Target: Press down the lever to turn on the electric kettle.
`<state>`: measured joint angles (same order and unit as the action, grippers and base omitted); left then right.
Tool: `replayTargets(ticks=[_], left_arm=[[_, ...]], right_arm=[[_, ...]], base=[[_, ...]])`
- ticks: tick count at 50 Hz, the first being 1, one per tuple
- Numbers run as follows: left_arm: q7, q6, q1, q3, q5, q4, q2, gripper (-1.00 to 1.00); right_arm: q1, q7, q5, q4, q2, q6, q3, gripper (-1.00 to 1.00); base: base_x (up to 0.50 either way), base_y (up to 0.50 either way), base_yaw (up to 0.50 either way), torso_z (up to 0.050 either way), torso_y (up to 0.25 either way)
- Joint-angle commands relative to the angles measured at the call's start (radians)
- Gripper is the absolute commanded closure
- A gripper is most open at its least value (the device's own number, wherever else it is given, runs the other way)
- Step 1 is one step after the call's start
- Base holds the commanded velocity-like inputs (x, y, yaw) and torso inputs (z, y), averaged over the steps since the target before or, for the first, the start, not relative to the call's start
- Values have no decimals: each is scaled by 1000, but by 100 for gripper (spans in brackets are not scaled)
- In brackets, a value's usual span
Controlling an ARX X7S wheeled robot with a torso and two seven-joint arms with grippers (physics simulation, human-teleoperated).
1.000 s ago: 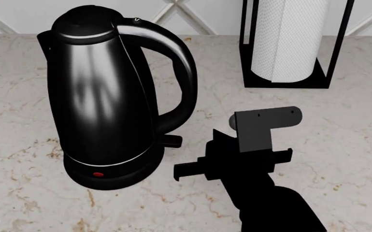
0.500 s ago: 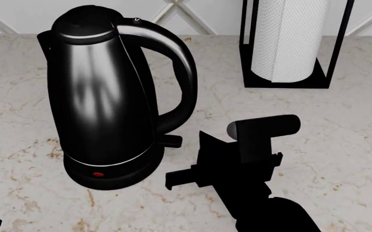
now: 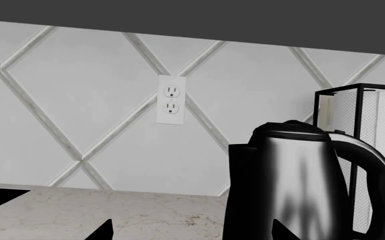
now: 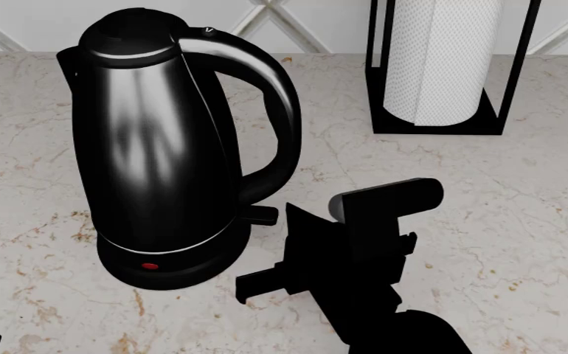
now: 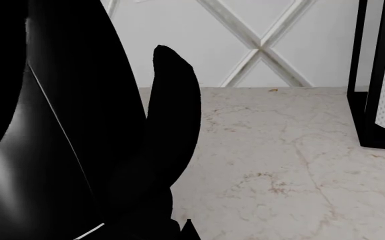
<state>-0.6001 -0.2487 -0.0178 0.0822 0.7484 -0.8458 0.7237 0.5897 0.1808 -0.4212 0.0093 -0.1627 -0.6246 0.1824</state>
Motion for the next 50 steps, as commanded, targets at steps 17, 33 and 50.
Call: replayTargets(ticks=[17,33,50], left_arm=[[2,12,7,4,-7,5,-1,-100],[9,30,21,-3,-7,15,1,-100],[8,31,18,0,-5,16,1,-100]], right_arm=[[-17,-14,-28,-75,-13,-5,17,100],[-12,-12,-18,-37,-8,16,47,100],[33,0,21,103,9,61,96,100]], base=[[0,0,0,0,0],[0,0,0,0,0],[2,0,1,0,0]])
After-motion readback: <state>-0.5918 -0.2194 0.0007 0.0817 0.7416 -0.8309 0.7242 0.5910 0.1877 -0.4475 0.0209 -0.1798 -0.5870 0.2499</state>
